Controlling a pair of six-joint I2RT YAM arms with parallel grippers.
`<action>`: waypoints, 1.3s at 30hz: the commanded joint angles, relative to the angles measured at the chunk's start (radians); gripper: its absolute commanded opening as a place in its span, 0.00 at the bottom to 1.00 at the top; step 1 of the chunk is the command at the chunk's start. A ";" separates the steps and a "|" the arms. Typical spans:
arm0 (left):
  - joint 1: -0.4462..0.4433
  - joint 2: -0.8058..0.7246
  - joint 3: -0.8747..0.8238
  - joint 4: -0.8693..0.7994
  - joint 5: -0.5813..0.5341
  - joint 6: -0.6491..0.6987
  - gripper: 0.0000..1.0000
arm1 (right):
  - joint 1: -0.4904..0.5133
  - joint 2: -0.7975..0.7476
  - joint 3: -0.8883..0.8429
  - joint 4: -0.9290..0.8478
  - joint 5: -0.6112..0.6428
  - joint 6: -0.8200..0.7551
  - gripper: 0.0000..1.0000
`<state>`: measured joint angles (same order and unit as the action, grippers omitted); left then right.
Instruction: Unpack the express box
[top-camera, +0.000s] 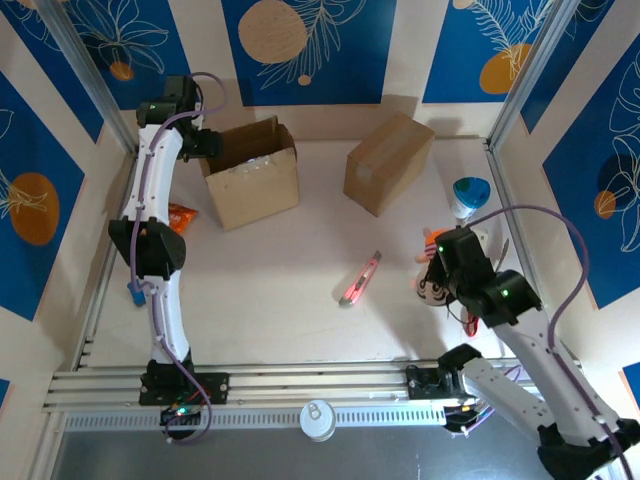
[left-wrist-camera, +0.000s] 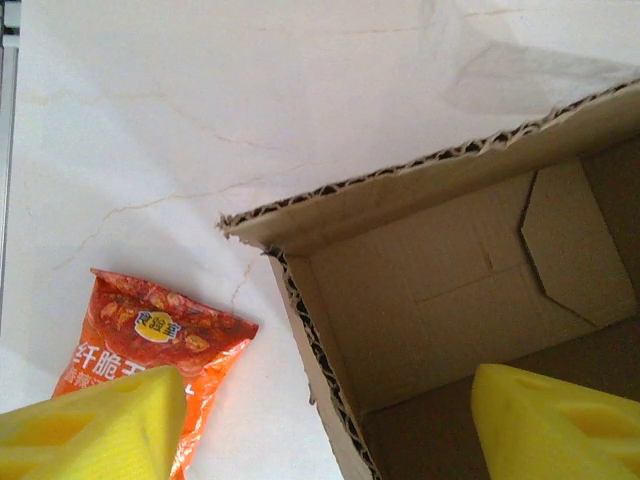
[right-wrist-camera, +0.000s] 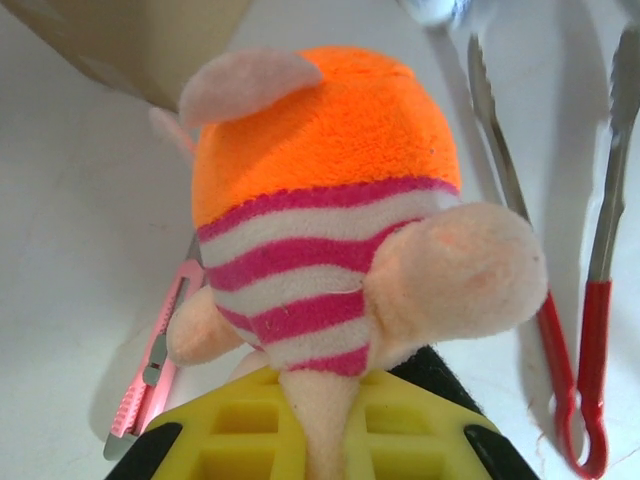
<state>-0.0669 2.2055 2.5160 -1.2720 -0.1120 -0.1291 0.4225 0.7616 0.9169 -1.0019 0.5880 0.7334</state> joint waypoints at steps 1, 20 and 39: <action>0.015 -0.087 0.022 0.034 0.018 0.010 0.77 | -0.117 0.030 -0.050 0.103 -0.230 -0.054 0.00; -0.291 -0.698 -0.758 0.231 0.041 0.015 0.99 | -0.433 0.366 -0.225 0.431 -0.388 -0.031 0.00; -0.405 -0.514 -1.183 0.595 -0.124 -0.225 0.88 | -0.483 0.219 -0.082 0.275 -0.491 -0.068 0.99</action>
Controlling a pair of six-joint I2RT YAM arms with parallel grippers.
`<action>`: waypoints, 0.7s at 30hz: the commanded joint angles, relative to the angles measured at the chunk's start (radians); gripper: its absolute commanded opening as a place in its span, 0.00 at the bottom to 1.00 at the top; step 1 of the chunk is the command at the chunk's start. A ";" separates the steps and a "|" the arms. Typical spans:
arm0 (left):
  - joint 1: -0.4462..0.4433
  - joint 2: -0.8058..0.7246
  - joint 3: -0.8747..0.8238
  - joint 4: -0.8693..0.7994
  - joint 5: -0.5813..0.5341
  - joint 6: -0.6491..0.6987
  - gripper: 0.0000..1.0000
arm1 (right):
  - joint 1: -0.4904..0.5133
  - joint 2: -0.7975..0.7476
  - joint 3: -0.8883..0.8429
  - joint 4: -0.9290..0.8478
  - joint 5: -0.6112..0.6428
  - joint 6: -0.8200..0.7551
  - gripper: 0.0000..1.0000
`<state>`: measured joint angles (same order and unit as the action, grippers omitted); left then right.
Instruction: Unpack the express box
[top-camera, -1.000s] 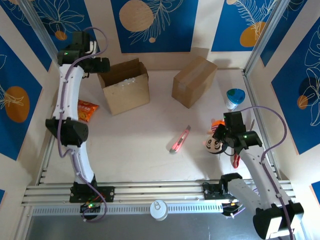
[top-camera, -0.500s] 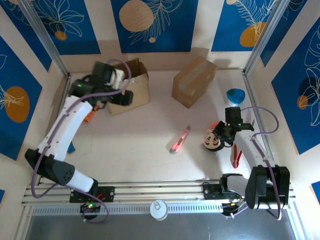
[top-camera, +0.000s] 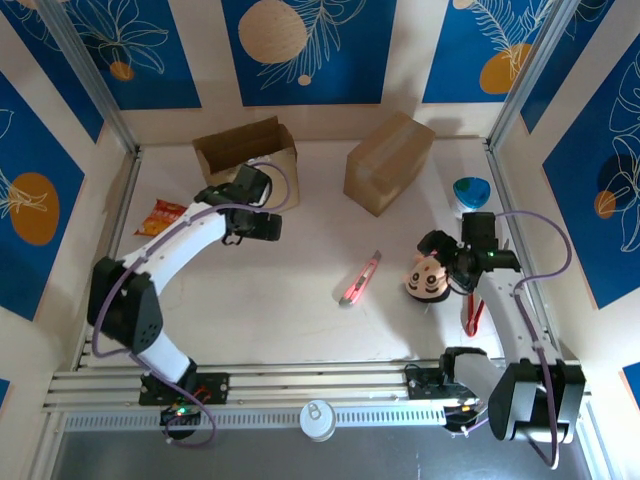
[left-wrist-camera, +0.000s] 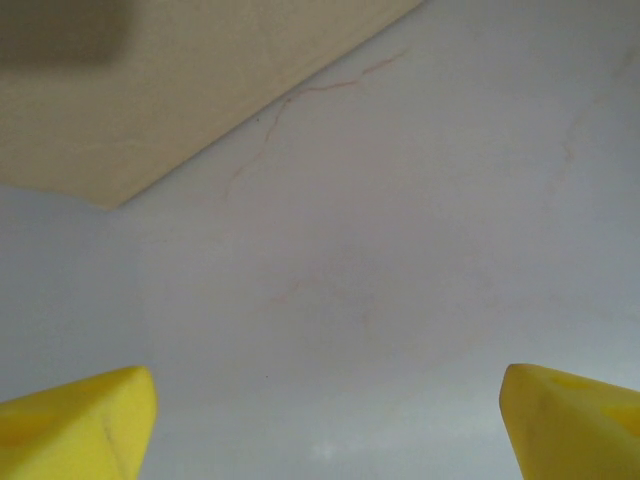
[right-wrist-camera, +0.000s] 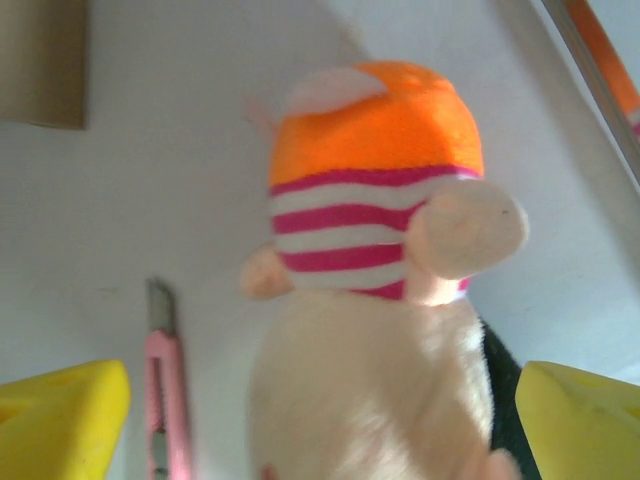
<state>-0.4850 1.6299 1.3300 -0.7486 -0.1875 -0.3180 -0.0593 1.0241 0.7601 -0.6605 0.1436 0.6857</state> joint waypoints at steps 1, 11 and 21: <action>0.020 0.087 0.010 0.083 -0.052 -0.038 0.88 | -0.001 -0.048 0.105 -0.086 -0.055 -0.026 0.99; 0.110 0.214 0.056 0.151 -0.072 -0.039 0.88 | -0.001 0.188 0.440 -0.054 -0.165 -0.102 0.99; 0.178 0.285 0.121 0.184 -0.058 -0.017 0.88 | -0.007 0.685 0.897 0.026 -0.129 -0.162 0.99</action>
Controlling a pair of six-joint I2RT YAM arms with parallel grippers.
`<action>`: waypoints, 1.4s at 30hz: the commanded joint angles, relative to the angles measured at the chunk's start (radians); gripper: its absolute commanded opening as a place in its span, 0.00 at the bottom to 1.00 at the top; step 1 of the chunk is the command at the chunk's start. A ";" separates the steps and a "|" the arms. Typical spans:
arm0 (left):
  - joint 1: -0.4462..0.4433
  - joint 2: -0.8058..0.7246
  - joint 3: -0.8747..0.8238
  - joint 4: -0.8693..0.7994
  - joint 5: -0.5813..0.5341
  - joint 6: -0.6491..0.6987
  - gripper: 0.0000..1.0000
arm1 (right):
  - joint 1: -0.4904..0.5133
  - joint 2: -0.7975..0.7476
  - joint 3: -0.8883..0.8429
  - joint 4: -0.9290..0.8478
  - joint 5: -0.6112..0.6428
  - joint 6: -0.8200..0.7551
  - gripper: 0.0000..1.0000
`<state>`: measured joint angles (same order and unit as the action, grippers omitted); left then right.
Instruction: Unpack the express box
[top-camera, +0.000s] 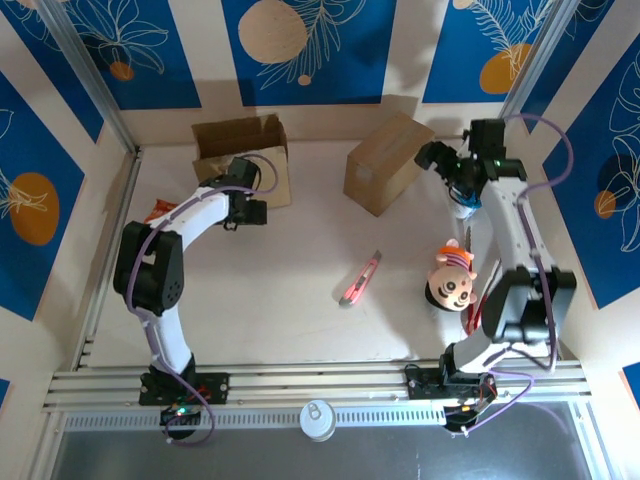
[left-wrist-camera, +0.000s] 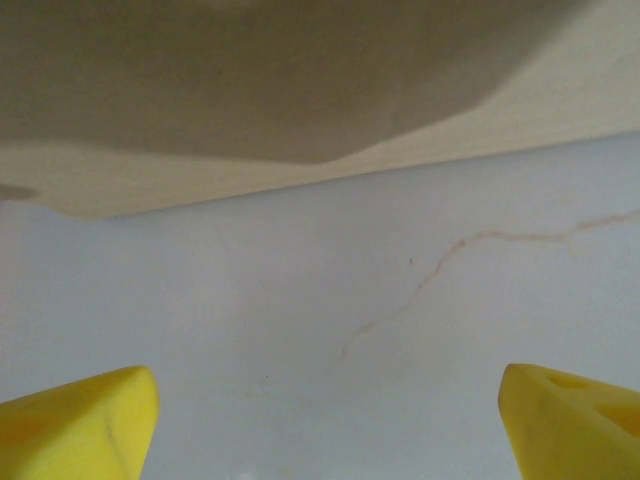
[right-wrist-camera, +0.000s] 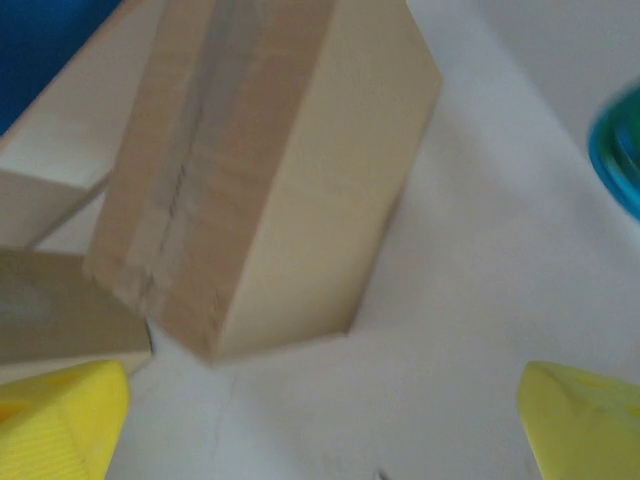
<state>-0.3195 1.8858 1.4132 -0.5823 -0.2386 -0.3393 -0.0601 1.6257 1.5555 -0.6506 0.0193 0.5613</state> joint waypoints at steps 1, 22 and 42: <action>0.013 0.035 0.046 0.018 -0.007 0.005 0.88 | -0.009 0.137 0.158 0.013 -0.001 -0.040 0.99; -0.032 -0.313 -0.089 -0.048 0.141 0.057 1.00 | -0.012 0.901 1.114 -0.206 -0.150 -0.218 0.95; -0.035 -0.505 -0.147 -0.127 0.176 0.058 1.00 | 0.192 0.523 0.418 -0.035 -0.362 -0.412 0.79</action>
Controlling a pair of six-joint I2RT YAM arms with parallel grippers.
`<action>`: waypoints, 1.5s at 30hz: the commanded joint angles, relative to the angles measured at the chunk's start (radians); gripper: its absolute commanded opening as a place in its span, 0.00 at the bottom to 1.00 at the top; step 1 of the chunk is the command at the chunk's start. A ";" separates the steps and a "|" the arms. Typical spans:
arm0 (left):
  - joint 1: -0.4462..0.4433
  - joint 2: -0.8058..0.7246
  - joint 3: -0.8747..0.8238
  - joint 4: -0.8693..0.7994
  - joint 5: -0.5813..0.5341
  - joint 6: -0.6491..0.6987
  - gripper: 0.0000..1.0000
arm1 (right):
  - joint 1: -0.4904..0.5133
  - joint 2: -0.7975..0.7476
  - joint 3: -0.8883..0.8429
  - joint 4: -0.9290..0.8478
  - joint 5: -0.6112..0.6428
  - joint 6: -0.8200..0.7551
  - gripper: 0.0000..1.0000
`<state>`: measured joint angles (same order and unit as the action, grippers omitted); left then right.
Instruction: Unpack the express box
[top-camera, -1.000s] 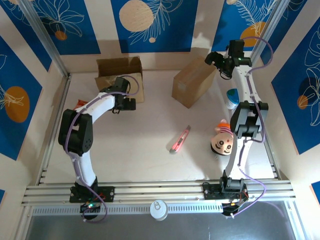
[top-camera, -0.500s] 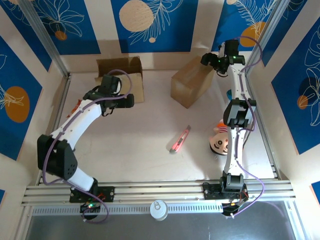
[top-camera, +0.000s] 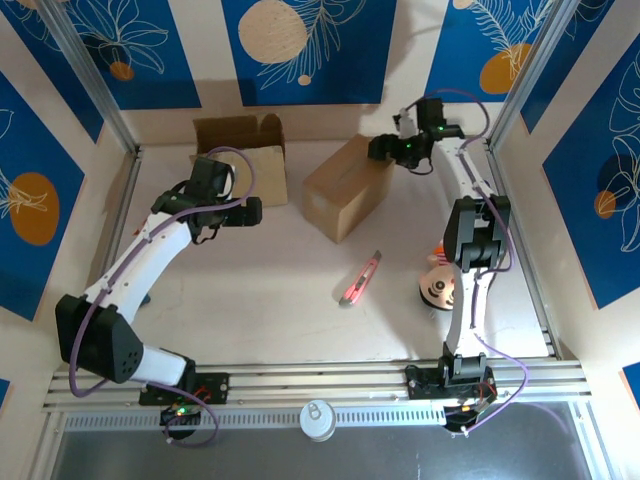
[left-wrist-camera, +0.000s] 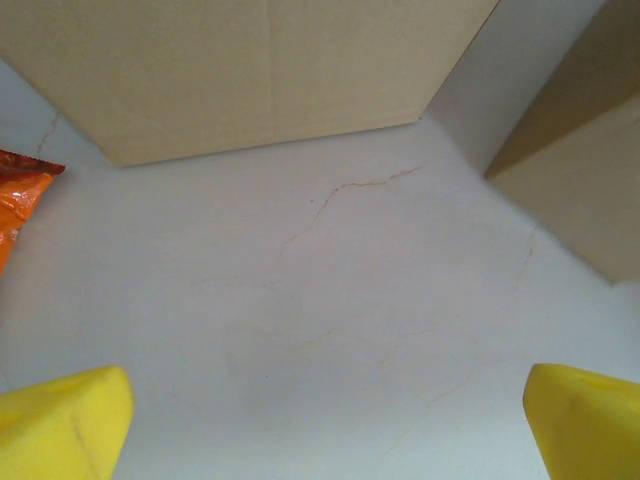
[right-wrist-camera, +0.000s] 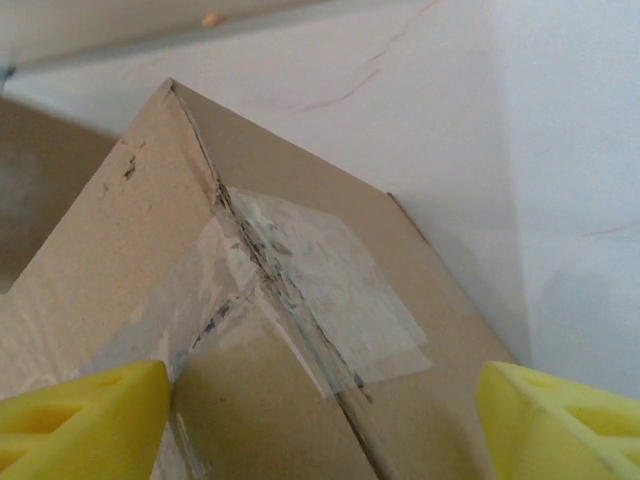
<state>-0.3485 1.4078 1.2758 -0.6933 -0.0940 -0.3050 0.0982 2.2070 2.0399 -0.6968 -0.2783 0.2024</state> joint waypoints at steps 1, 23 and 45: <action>-0.006 -0.028 -0.007 -0.015 0.040 0.024 1.00 | 0.052 -0.076 -0.100 0.023 -0.069 -0.057 0.79; -0.009 -0.070 -0.096 0.005 0.191 -0.031 1.00 | 0.371 -0.521 -0.661 0.227 0.035 0.244 0.81; -0.008 -0.373 -0.398 -0.125 -0.016 -0.331 0.17 | 0.504 -0.697 -0.840 0.250 0.131 0.365 0.81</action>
<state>-0.3557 1.0256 0.8658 -0.8719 -0.0654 -0.5991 0.5812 1.5581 1.2308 -0.4454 -0.1566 0.5446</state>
